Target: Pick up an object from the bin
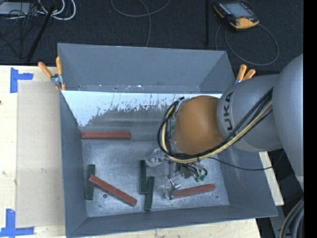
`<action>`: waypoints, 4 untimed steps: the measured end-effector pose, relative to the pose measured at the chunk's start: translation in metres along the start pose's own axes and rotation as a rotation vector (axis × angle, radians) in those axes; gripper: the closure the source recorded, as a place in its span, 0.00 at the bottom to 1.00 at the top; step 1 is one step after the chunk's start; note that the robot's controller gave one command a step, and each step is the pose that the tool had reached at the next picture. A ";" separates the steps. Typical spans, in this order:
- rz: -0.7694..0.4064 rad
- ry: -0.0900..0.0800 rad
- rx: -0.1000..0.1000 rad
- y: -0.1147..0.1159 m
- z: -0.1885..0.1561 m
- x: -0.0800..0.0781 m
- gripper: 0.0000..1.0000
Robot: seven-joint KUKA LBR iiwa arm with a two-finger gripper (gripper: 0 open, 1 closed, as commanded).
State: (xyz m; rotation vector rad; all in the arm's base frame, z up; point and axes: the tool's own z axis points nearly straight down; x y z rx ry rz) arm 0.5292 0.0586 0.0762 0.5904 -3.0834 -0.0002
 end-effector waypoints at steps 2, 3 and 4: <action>-0.419 -0.019 0.005 0.058 0.001 0.008 1.00; -0.419 -0.019 0.004 0.058 0.001 0.008 1.00; -0.642 -0.004 0.000 0.035 -0.182 -0.017 1.00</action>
Offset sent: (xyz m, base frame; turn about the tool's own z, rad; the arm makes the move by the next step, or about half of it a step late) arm -0.0341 0.0487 -0.0062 -0.4220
